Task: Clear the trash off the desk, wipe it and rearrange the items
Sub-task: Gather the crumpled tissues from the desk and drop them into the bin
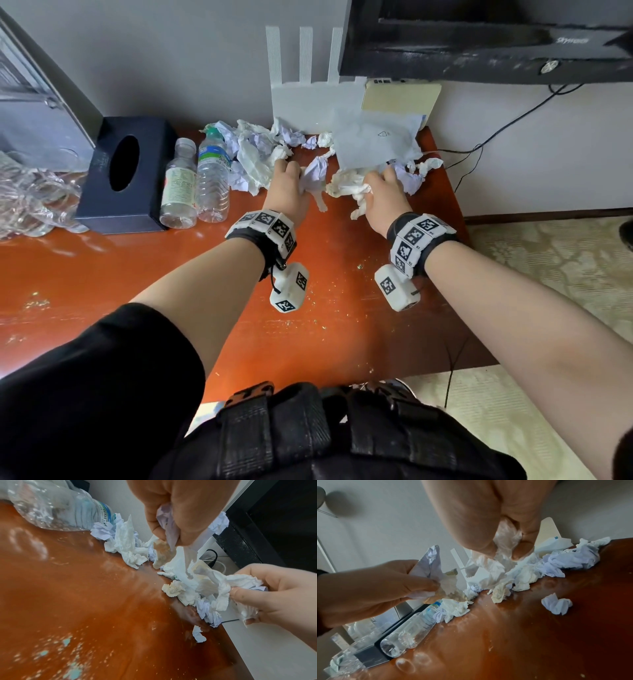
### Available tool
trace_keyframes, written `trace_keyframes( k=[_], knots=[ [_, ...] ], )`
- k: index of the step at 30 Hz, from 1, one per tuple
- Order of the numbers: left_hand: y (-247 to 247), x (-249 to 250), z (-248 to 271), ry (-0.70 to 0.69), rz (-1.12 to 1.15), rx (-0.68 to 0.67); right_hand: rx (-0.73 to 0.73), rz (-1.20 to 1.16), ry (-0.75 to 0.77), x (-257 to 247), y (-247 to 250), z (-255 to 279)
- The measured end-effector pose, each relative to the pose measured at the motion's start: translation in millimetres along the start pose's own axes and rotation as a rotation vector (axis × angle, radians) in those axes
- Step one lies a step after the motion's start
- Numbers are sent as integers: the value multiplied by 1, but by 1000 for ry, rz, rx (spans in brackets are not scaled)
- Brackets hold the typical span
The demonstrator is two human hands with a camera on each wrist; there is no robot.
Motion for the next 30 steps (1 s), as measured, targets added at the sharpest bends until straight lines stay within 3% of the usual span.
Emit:
trace_keyframes(
  k=[14,20,30],
  knots=[
    [66,-20,63,-95,33,-84,102,-32,-132,-74,-4,83],
    [77,-40,95,-116,7,-184,117,-37,-199,-100,-18,121],
    [73,-40,127,-156,8,-264,152,-63,-310,-98,-21,170]
  ],
)
Point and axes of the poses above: each hand's wrist, its own z-axis away from the middle knuckle, its own y-axis out of the back of the hand, x = y × z, the point moved 6 cm from there along -z, towards the middle knuckle, and after that the axes turned 6 degrees about z, right-handed, at the moved point
